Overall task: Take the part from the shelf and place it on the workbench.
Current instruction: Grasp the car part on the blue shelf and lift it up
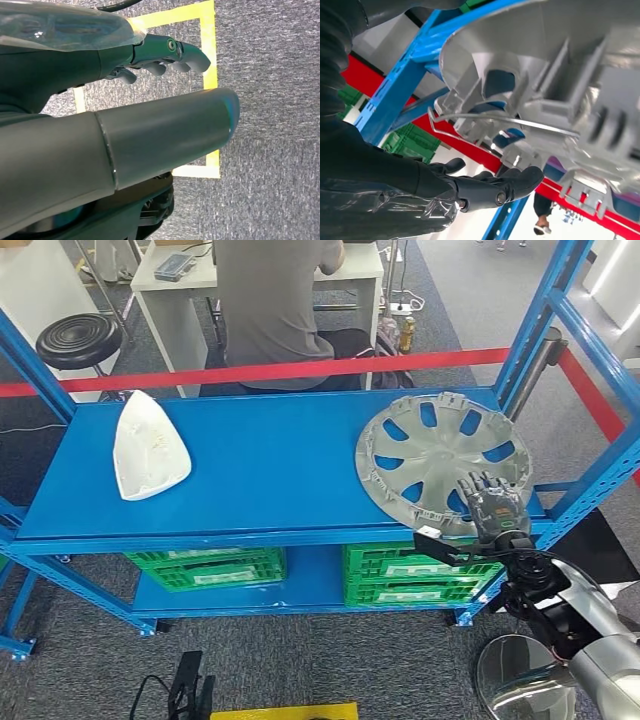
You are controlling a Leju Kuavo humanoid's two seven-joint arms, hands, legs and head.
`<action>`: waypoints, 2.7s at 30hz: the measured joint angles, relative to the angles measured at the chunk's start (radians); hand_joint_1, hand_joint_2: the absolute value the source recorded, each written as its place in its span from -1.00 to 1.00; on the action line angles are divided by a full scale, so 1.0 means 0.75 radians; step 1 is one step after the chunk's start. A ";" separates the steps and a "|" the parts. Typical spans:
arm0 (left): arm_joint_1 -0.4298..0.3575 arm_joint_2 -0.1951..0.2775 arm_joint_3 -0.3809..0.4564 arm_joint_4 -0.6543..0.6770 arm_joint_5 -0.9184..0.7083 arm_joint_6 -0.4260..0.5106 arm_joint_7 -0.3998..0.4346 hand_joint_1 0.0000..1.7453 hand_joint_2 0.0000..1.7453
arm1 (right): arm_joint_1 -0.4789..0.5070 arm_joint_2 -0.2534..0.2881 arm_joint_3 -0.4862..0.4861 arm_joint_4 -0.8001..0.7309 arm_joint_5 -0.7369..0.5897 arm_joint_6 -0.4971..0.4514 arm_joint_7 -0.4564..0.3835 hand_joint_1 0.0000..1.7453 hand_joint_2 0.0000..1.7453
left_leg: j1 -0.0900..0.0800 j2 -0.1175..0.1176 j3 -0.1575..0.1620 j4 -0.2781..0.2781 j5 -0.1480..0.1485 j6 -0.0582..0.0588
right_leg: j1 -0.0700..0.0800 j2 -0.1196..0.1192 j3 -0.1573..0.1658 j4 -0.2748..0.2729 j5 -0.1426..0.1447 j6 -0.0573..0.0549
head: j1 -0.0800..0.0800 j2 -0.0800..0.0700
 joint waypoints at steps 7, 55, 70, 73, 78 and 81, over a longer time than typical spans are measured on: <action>0.000 0.000 0.000 0.000 0.000 0.000 0.000 -1.00 -1.00 | 0.005 0.003 -0.004 0.021 -0.007 0.001 0.002 -1.00 1.00 | 0.000 0.000 0.000 0.000 0.000 0.000 | 0.000 0.000 0.000 0.000 0.000 0.000 | 0.000 0.000; 0.008 0.001 0.000 0.000 0.008 0.003 0.000 -1.00 -1.00 | 0.005 0.031 -0.007 0.046 -0.051 -0.048 -0.017 1.00 1.00 | 0.000 -0.001 0.001 0.000 0.001 -0.001 | 0.000 0.000 0.002 0.000 0.001 0.000 | 0.000 0.000; 0.006 0.000 -0.001 0.000 -0.009 0.014 -0.073 -1.00 -1.00 | -0.033 0.017 -0.122 -0.287 -0.182 -0.176 0.089 1.00 1.00 | 0.001 0.002 0.001 0.000 0.003 -0.001 | 0.000 0.002 0.000 0.000 0.002 -0.001 | 0.000 0.000; 0.004 0.000 -0.001 0.000 -0.012 0.014 -0.075 -1.00 -1.00 | -0.051 0.007 -0.167 -0.370 -0.199 -0.176 0.095 1.00 1.00 | 0.002 0.002 0.001 -0.001 0.003 -0.001 | 0.000 0.002 -0.001 0.000 0.002 -0.001 | 0.000 0.000; 0.004 -0.001 -0.001 0.000 -0.017 0.014 -0.075 -1.00 -1.00 | -0.054 -0.004 -0.207 -0.441 -0.210 -0.180 0.096 1.00 1.00 | 0.002 0.003 0.001 -0.001 0.003 -0.001 | 0.000 0.003 -0.001 0.000 0.002 -0.002 | 0.000 0.000; 0.004 -0.001 -0.001 0.000 -0.017 0.014 -0.075 -1.00 -1.00 | -0.054 -0.004 -0.211 -0.449 -0.212 -0.184 0.096 1.00 1.00 | 0.002 0.003 0.001 -0.001 0.003 -0.001 | 0.000 0.003 -0.002 0.000 0.003 -0.002 | 0.000 0.000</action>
